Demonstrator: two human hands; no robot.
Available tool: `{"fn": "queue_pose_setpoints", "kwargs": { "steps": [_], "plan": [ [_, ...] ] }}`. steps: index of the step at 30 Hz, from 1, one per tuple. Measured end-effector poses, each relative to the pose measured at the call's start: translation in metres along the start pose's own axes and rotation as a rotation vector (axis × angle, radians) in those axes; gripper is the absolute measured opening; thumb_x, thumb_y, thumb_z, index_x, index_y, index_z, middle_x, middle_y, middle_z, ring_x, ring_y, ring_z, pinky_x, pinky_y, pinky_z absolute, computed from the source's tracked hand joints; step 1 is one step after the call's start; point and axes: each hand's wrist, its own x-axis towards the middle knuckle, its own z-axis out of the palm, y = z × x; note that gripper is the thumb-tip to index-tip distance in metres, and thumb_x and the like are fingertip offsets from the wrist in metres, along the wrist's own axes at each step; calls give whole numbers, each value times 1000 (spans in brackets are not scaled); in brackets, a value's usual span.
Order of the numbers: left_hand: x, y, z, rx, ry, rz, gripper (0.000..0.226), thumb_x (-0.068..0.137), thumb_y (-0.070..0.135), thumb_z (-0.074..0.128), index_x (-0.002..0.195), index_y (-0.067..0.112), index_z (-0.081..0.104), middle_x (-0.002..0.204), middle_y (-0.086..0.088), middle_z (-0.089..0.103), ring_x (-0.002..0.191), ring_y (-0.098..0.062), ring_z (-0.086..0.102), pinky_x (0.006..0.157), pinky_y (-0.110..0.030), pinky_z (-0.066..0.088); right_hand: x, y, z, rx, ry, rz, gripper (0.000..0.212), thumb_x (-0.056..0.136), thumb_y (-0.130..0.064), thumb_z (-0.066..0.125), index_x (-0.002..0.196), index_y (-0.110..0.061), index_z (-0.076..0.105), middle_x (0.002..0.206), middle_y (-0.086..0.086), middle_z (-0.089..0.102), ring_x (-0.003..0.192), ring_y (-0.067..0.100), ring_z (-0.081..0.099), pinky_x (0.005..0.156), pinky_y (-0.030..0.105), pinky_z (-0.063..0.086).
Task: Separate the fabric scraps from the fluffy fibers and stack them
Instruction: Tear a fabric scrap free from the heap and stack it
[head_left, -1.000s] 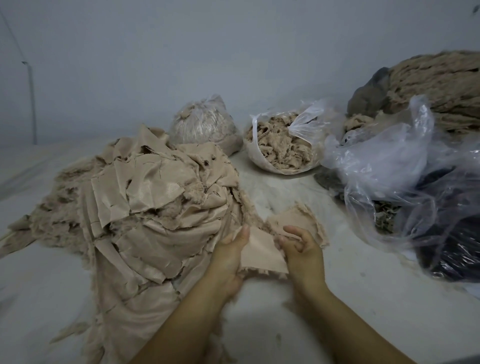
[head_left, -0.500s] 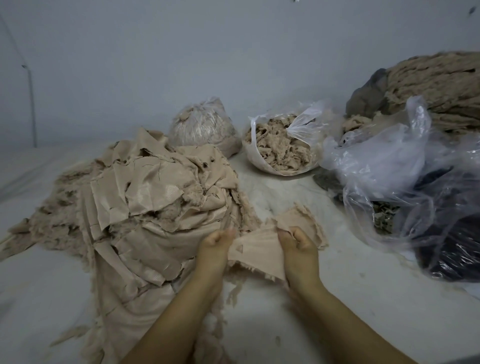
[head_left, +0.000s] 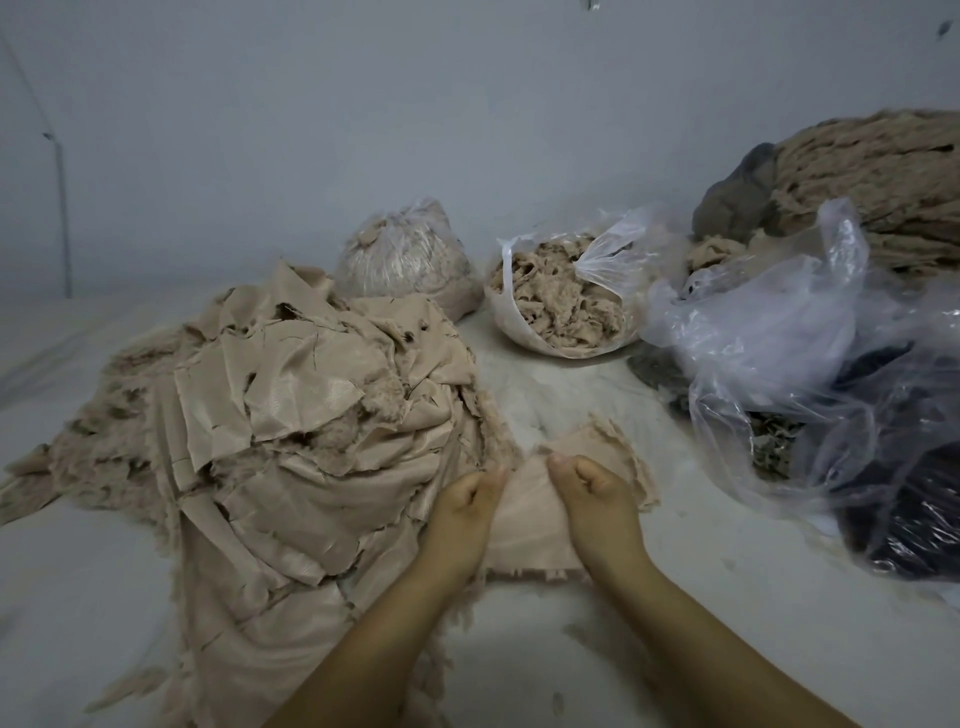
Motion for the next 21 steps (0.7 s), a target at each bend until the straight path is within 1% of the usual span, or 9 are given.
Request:
{"fn": "queue_pose_setpoints", "kwargs": {
  "steps": [4, 6, 7, 9, 11, 14, 16, 18, 21],
  "plan": [
    [29, 17, 6, 71, -9, 68, 34, 95, 20, 56, 62, 17, 48, 48, 13, 46, 44, 4, 39, 47, -15, 33, 42, 6, -20, -197, 131, -27, 30, 92, -29, 60, 67, -13, 67, 73, -7, 68, 70, 7, 58, 69, 23, 44],
    [48, 26, 14, 26, 10, 53, 24, 92, 18, 60, 70, 18, 52, 56, 11, 50, 48, 2, 43, 50, -17, 36, 64, 8, -29, -248, 192, -14, 29, 92, -34, 59, 67, -21, 66, 73, -11, 67, 71, 5, 57, 63, 7, 39],
    [57, 28, 17, -12, 12, 13, 16, 91, 17, 62, 77, 18, 54, 62, 7, 53, 53, -2, 47, 54, -19, 39, 73, 8, -33, -292, 212, -13, 30, 93, -36, 57, 66, -24, 64, 69, -12, 65, 69, 6, 56, 59, 6, 36],
    [69, 27, 22, -52, 5, -97, 11, 89, 12, 62, 93, 16, 53, 73, -1, 55, 64, -13, 51, 64, -28, 46, 89, 12, -40, -373, 217, -9, 32, 95, -37, 53, 69, -21, 64, 69, -9, 62, 74, 15, 57, 59, 13, 36],
    [74, 19, 24, -87, 9, -189, 17, 90, 3, 54, 101, 14, 47, 79, -8, 55, 64, -18, 50, 58, -30, 44, 99, 18, -46, -494, 186, 37, 36, 95, -44, 47, 78, -18, 64, 79, -1, 64, 87, 25, 60, 66, 28, 37],
    [68, 7, 14, -44, 18, -174, 12, 92, -5, 46, 95, 7, 49, 77, -15, 55, 57, -18, 47, 51, -25, 38, 98, 26, -54, -824, 133, 114, 40, 95, -52, 43, 114, -20, 58, 113, 7, 61, 109, 31, 55, 78, 35, 40],
    [62, -1, -3, 128, 10, -77, 12, 91, -2, 53, 86, 9, 54, 73, -7, 56, 60, -16, 50, 58, -26, 43, 89, 29, -54, -992, 165, -46, 40, 96, -40, 47, 127, -15, 52, 122, 15, 54, 113, 35, 48, 87, 40, 41],
    [54, -5, -22, 462, 5, 55, 14, 89, 11, 60, 78, 17, 56, 65, 6, 55, 60, -6, 50, 59, -22, 39, 72, 28, -45, -925, 186, -236, 32, 94, -25, 54, 123, -10, 56, 116, 16, 56, 107, 34, 48, 89, 41, 40],
    [38, -4, -42, 849, -71, 2, 26, 83, 44, 64, 79, 25, 47, 69, 12, 53, 61, 0, 46, 53, -22, 31, 38, 27, -26, -727, -51, -231, 16, 95, -22, 53, 106, -15, 62, 104, 3, 61, 91, 21, 55, 81, 32, 43]
  ]
}}
